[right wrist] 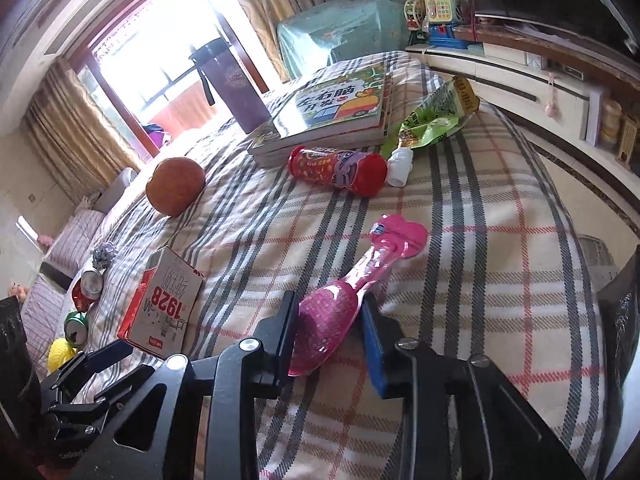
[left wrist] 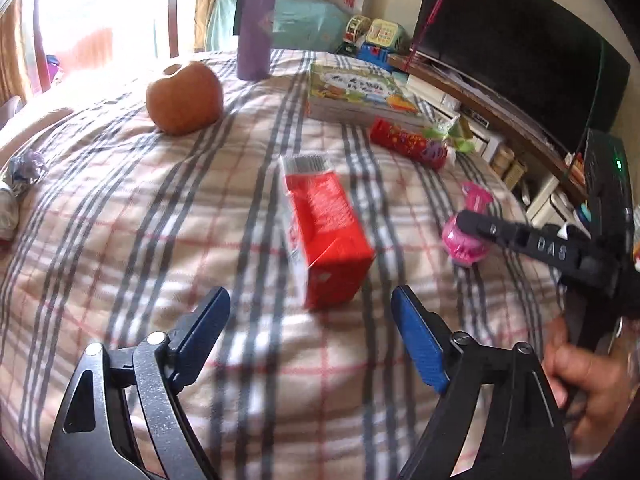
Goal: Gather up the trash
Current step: 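Grasp the red-and-white juice box with left tool while right tool grasps the pink hairbrush, then carry the juice box and pink hairbrush over the bin with both tools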
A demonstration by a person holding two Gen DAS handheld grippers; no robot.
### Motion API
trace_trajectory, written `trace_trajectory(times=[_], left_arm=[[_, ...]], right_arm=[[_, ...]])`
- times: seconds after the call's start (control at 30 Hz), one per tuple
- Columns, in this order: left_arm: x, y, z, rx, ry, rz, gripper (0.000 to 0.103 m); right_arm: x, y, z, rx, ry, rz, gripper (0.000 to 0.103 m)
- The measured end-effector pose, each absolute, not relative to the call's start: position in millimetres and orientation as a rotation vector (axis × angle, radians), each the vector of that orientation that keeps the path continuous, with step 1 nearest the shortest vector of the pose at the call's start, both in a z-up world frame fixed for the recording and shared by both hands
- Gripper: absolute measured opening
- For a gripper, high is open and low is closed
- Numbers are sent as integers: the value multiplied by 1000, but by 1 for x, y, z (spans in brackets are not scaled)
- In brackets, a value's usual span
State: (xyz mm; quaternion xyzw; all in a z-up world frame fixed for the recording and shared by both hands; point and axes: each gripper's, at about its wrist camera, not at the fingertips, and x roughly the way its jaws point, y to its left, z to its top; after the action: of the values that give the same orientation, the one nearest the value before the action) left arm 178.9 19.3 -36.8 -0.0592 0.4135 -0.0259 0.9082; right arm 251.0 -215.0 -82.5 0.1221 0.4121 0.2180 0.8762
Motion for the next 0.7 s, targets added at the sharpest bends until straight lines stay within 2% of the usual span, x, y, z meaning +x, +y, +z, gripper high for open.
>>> trace_trajectory(times=[0.2,0.27,0.3,0.37,0.4,0.6,0.7], left_arm=[[203,11,-46,-98,855,17,84],[206,15,-51,-118,860,23,67],[208,18,-55,-137,874,15,49],[208,23,-56,-162,870,17,40],[207,26,-56,-185,862,6,31],[204,31,-57,-223,843,-4,31],[202,29,-55,-213,834,-12,31]], right_arm=[[238,-213,-64,101,861,485,21],[238,-207,-61,40,864,486,21],[240,-206,-61,44,867,490,21],[245,-204,-66,79,869,499,21],[248,-203,-70,108,873,508,21],[248,-205,-86,269,893,557,27],[241,-211,-83,280,874,551,21]])
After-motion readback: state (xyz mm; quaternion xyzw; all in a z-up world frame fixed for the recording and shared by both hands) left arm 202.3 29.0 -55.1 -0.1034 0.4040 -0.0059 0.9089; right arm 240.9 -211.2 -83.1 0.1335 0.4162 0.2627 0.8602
